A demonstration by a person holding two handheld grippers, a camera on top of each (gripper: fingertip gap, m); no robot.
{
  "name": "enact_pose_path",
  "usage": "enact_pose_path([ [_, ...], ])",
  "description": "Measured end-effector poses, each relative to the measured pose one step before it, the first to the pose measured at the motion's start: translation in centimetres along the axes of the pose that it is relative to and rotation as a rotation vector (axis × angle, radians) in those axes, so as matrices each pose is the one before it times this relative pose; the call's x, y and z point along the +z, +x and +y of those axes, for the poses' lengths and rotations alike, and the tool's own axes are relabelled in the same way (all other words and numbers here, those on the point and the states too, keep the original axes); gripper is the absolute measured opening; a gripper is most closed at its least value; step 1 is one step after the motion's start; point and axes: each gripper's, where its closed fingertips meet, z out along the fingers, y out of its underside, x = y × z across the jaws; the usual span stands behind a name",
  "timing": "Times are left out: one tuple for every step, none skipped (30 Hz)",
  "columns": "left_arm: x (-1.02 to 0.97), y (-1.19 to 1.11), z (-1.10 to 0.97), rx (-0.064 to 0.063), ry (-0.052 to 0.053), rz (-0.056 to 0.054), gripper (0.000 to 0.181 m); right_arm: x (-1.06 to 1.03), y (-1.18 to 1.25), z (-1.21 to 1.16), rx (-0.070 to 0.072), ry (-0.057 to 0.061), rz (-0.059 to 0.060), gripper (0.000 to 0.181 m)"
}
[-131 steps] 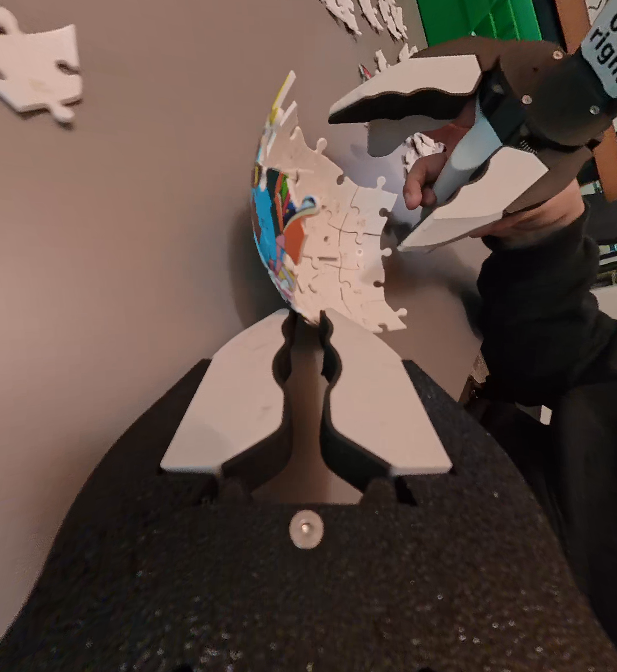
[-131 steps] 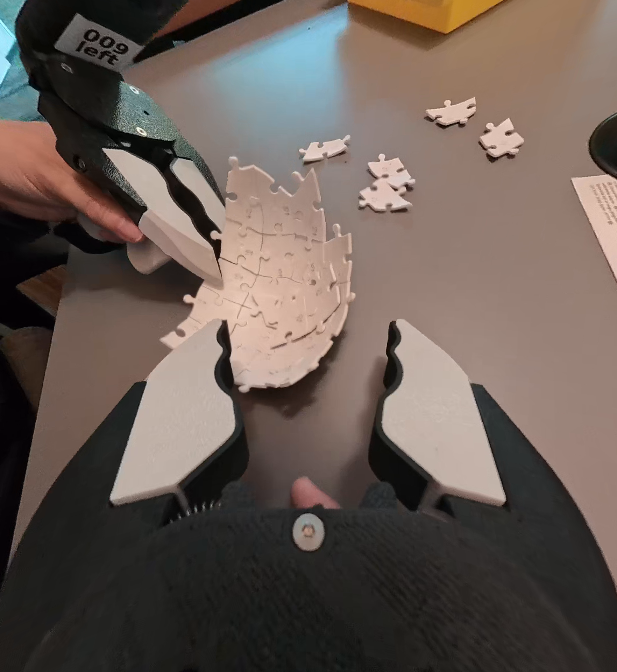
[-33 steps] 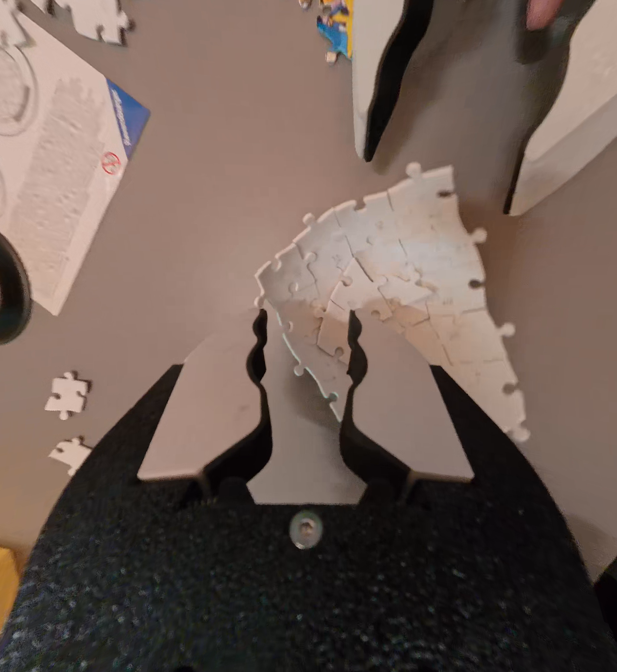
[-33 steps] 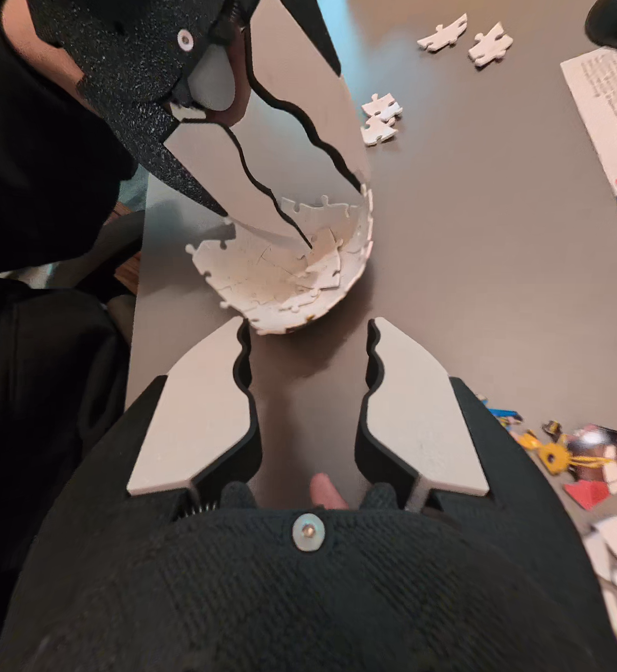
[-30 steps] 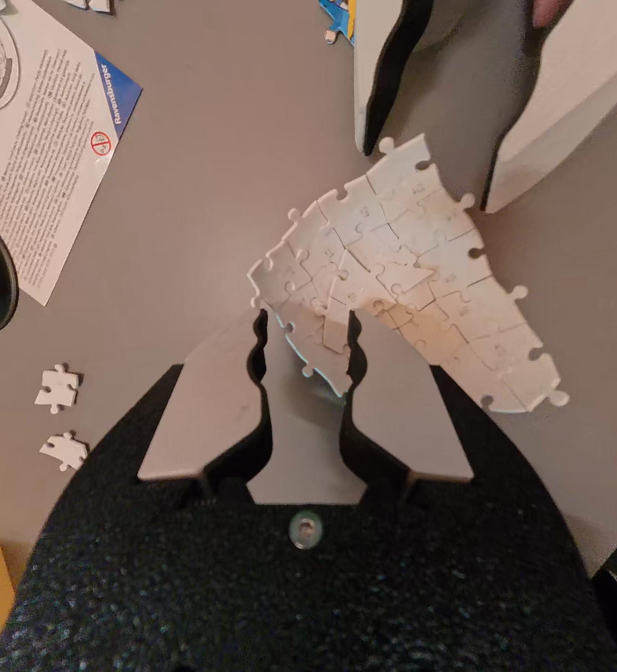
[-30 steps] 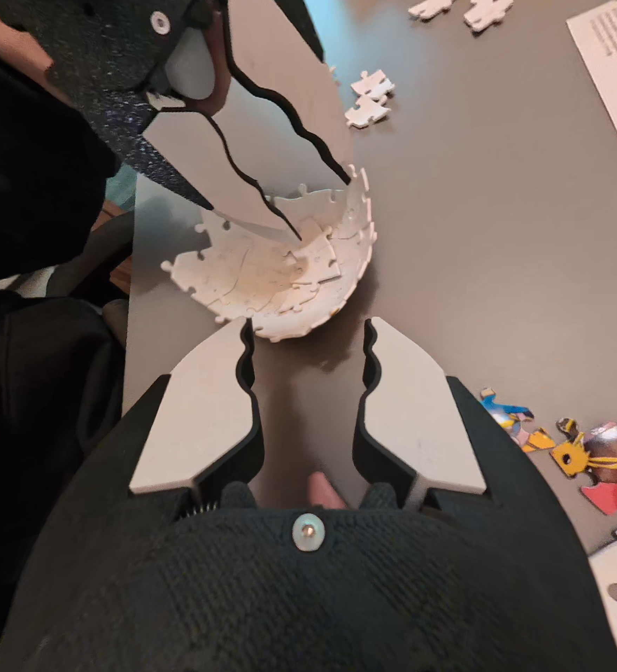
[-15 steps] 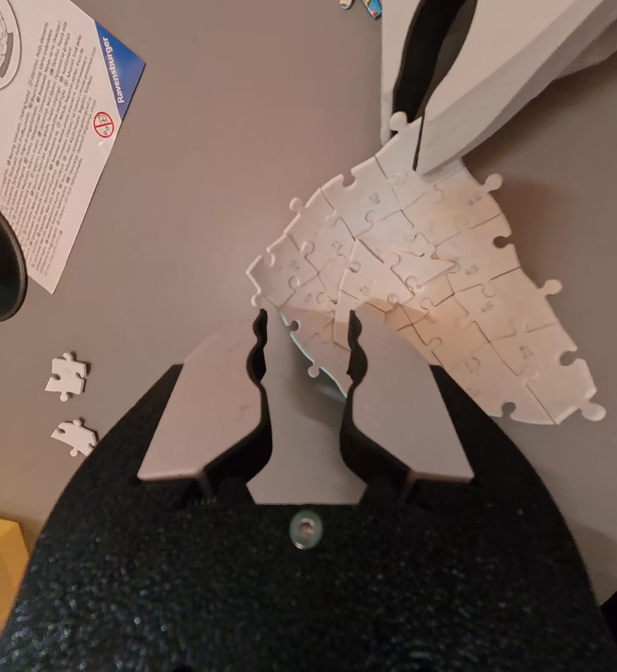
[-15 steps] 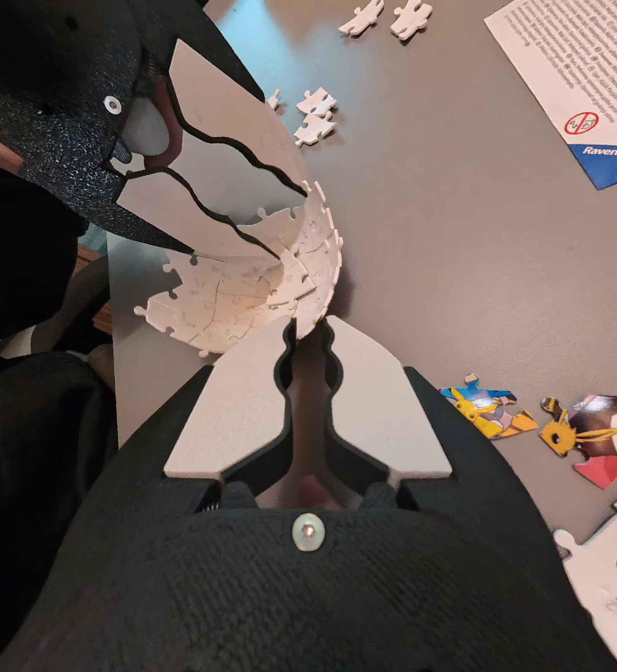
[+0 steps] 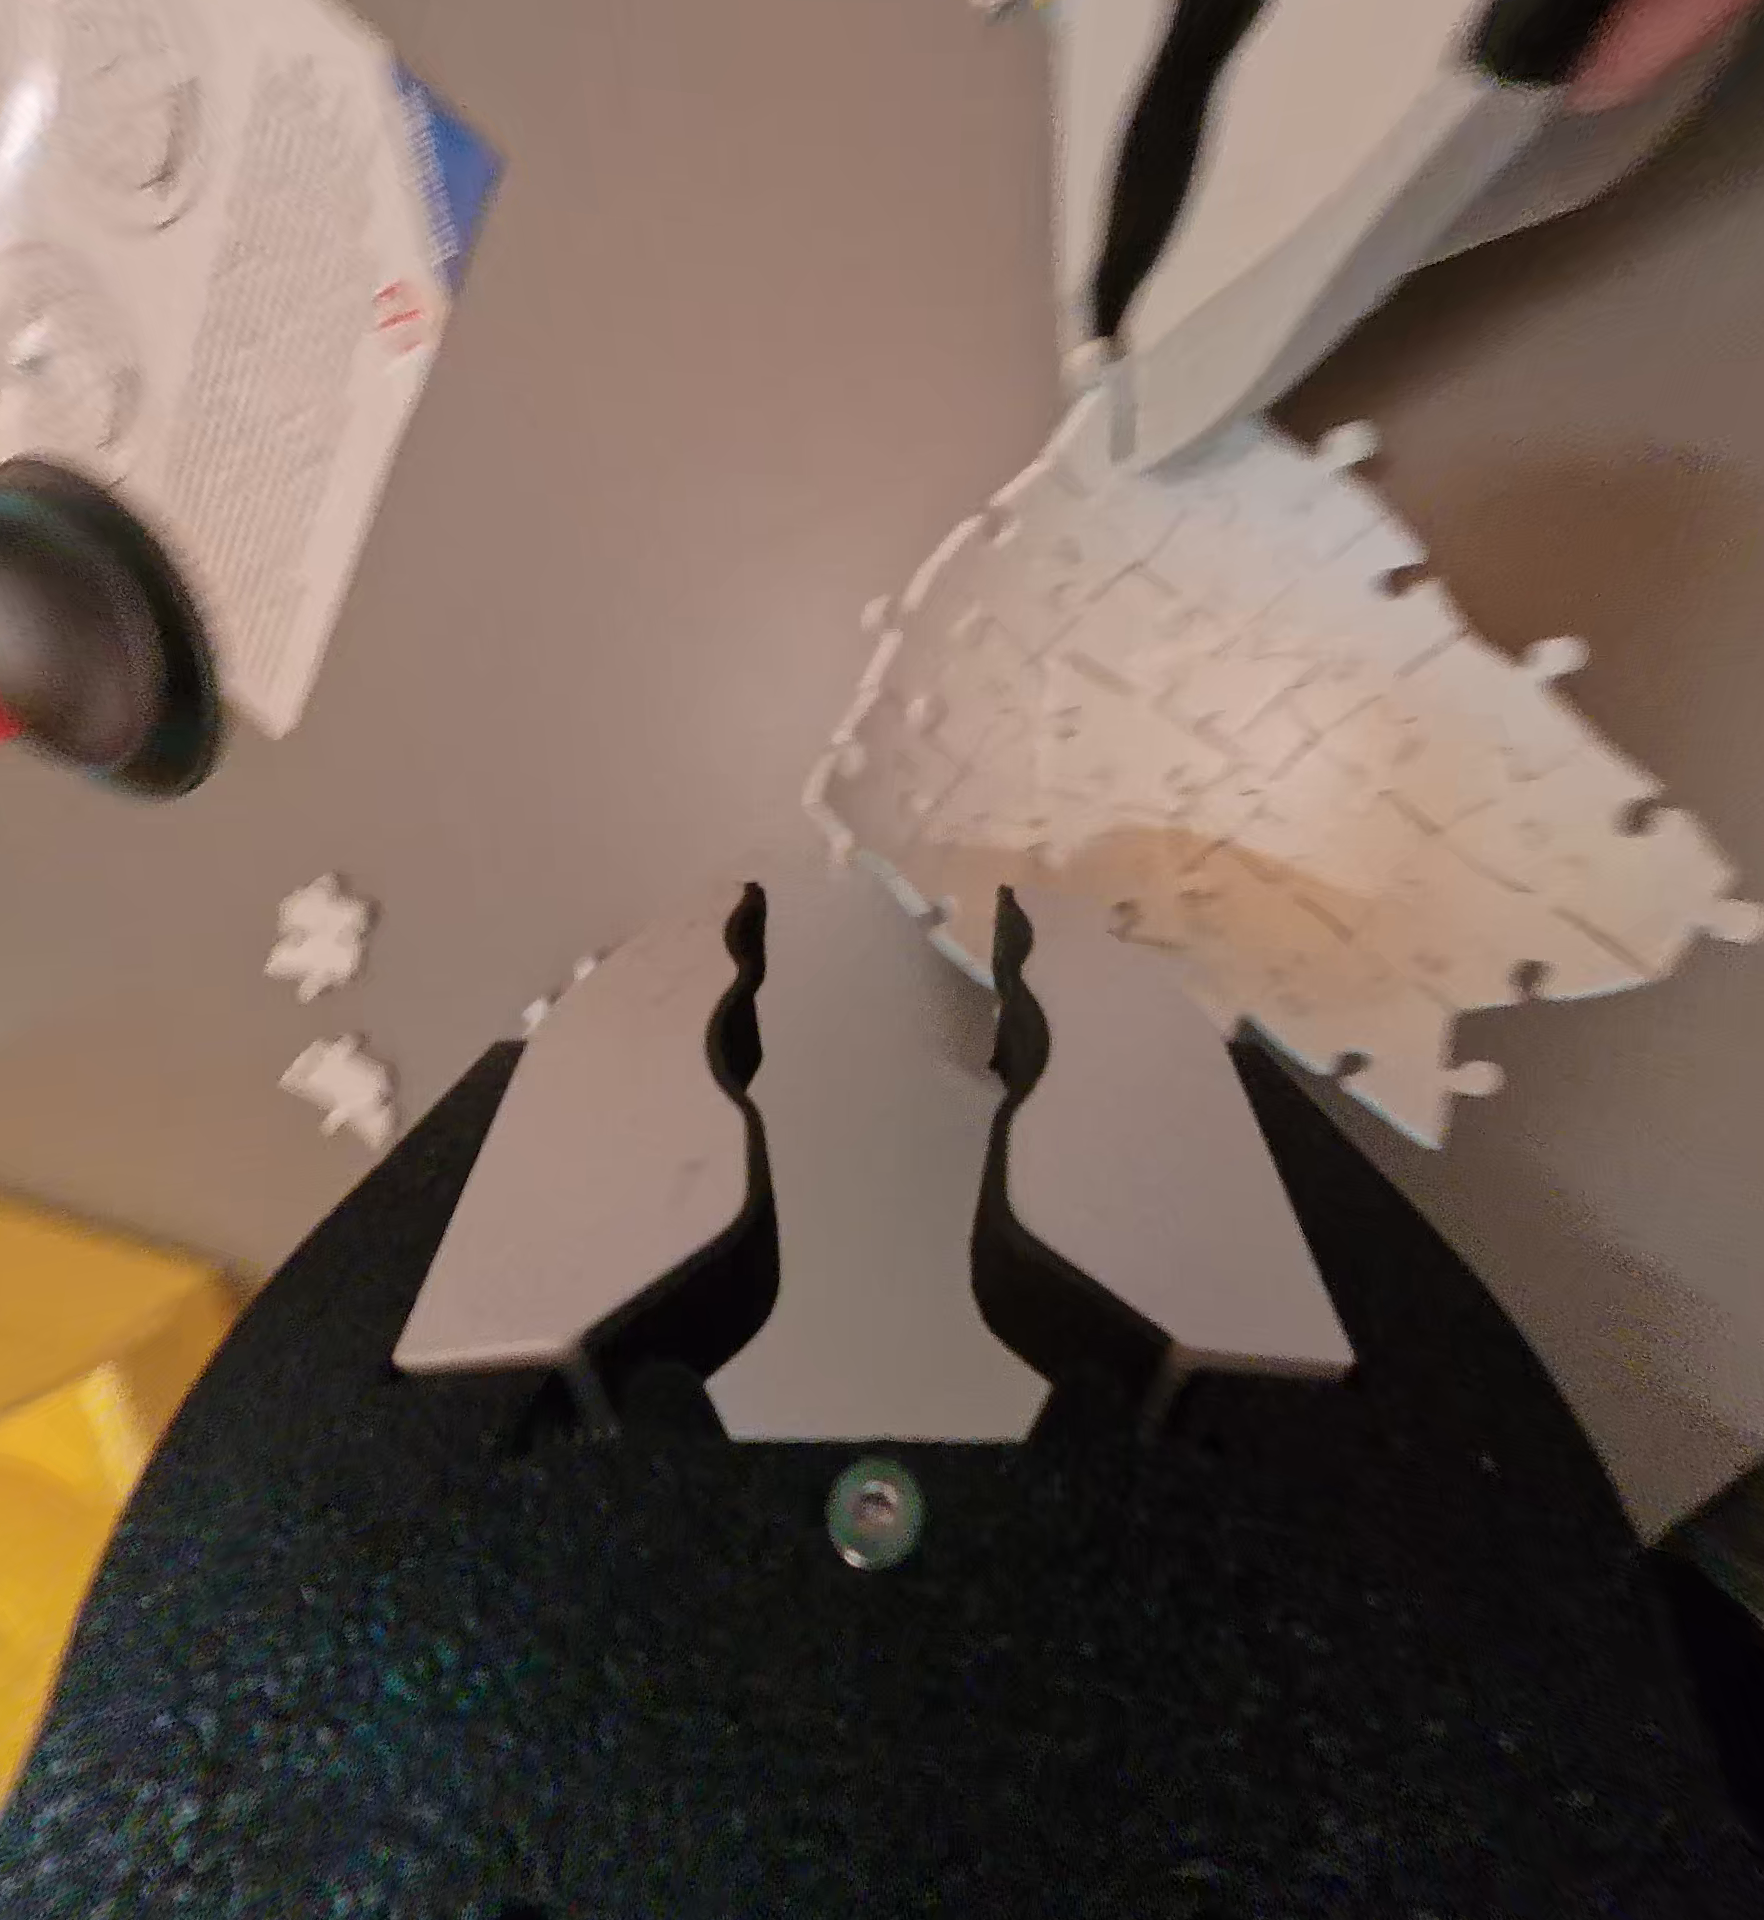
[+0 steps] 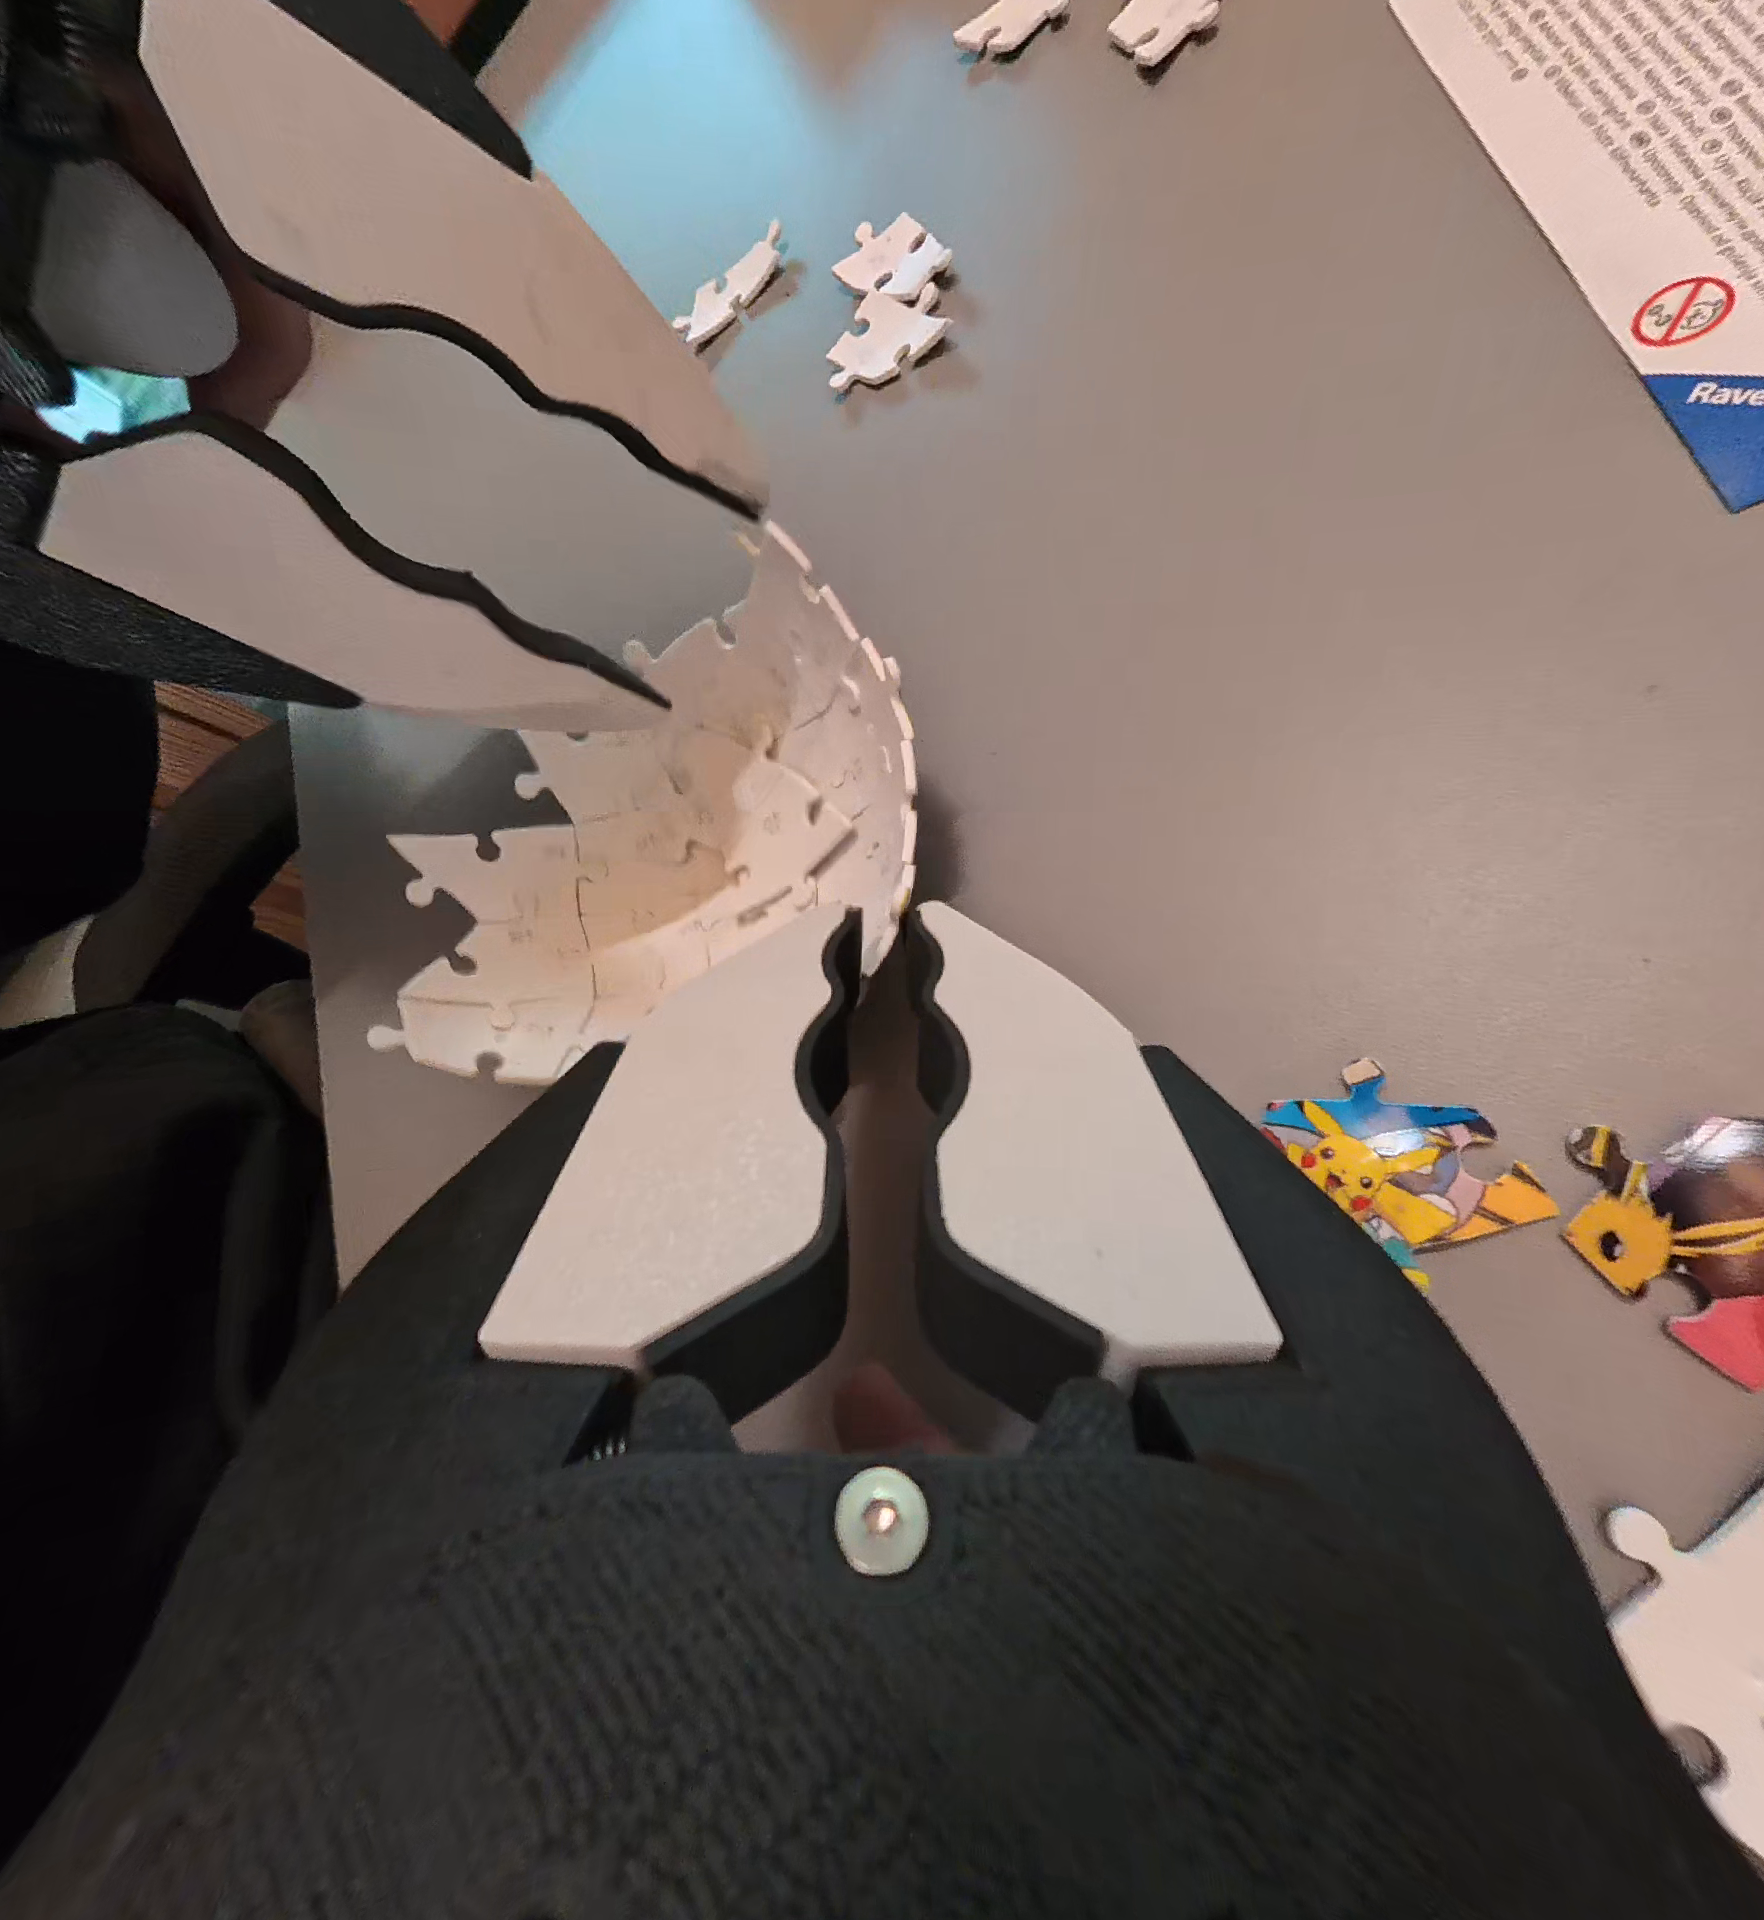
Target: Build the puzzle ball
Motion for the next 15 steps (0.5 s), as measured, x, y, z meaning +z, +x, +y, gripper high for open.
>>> enact_pose_path([
  [-0.431, -0.891, 0.269, -0.0108, -0.0272, -0.0769, 0.045, 0.014, -0.121, -0.122, 0.0085, 0.0085, -0.0080, 0.007],
  [-0.432, -0.611, -0.118, 0.0006, 0.0016, -0.0568, 0.044, -0.012, -0.096, -0.067, 0.0007, 0.0045, -0.0055, 0.007],
  [-0.421, -0.058, -0.311, 0.0063, 0.0161, -0.0185, 0.043, -0.018, -0.009, 0.034, -0.0034, -0.0036, 0.0028, 0.008],
  [-0.387, 0.219, -0.318, 0.0025, 0.0144, 0.0009, 0.043, -0.016, 0.058, 0.084, -0.0049, -0.0073, 0.0068, 0.008],
  [-0.301, 0.334, -0.271, 0.0016, 0.0085, 0.0085, 0.044, 0.009, 0.022, 0.025, -0.0036, -0.0032, 0.0038, 0.008],
  [-0.108, 0.696, -0.285, 0.0105, 0.0089, 0.0308, 0.043, 0.002, -0.037, -0.020, 0.0022, 0.0016, -0.0008, 0.008],
  [0.120, 1.205, -0.297, 0.0201, 0.0113, 0.0636, 0.044, 0.010, -0.069, -0.049, 0.0035, 0.0028, -0.0039, 0.008],
  [0.384, 1.489, -0.204, 0.0230, 0.0063, 0.0851, 0.045, 0.012, -0.072, -0.035, -0.0003, 0.0007, -0.0031, 0.009],
  [0.606, 1.293, -0.059, 0.0156, -0.0037, 0.0776, 0.045, 0.026, -0.048, 0.007, -0.0027, -0.0019, -0.0006, 0.009],
  [0.704, 0.742, 0.069, 0.0039, -0.0136, 0.0473, 0.046, 0.027, -0.057, 0.030, -0.0025, -0.0040, -0.0003, 0.009],
  [0.663, 0.232, 0.173, -0.0033, -0.0196, 0.0183, 0.047, 0.024, -0.076, 0.054, -0.0029, -0.0043, -0.0014, 0.010],
  [0.557, -0.032, 0.167, -0.0039, -0.0171, 0.0053, 0.048, 0.009, -0.072, 0.055, -0.0032, -0.0042, -0.0009, 0.010],
  [0.421, -0.081, 0.086, -0.0038, -0.0097, 0.0034, 0.048, -0.001, -0.051, 0.047, -0.0026, -0.0038, -0.0004, 0.010],
  [0.330, -0.055, -0.009, -0.0043, -0.0025, 0.0067, 0.048, -0.004, -0.036, 0.031, -0.0023, -0.0017, -0.0008, 0.011],
  [0.269, 0.008, -0.096, -0.0026, 0.0034, 0.0124, 0.048, -0.021, -0.032, 0.011, 0.0003, -0.0007, -0.0018, 0.011],
])
